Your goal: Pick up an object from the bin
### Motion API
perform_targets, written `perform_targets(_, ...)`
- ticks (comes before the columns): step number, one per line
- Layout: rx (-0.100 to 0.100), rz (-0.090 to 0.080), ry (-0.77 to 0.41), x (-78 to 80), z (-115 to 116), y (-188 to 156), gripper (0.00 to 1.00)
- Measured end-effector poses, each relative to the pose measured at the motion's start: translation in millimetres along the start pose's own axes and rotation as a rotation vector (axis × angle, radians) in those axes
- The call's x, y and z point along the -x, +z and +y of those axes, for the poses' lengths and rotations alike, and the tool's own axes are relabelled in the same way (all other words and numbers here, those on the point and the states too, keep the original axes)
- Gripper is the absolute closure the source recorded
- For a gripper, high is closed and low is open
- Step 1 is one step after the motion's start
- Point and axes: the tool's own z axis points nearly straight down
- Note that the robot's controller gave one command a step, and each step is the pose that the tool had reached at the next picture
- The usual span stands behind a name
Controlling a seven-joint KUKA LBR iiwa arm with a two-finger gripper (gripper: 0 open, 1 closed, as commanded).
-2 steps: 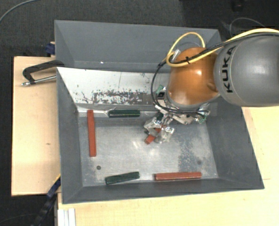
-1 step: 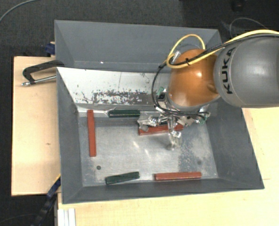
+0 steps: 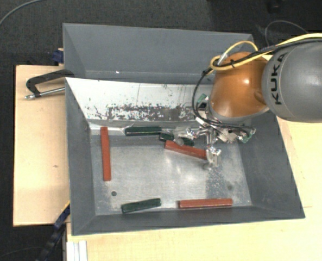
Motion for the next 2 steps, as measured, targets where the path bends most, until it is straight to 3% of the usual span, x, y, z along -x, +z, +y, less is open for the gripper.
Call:
perform_targets(1,0.0,0.001,0.248,2.0,-4.3,0.1,0.0)
perform_targets(2,0.002,0.003,0.392,0.1,-1.0,-0.2,0.0)
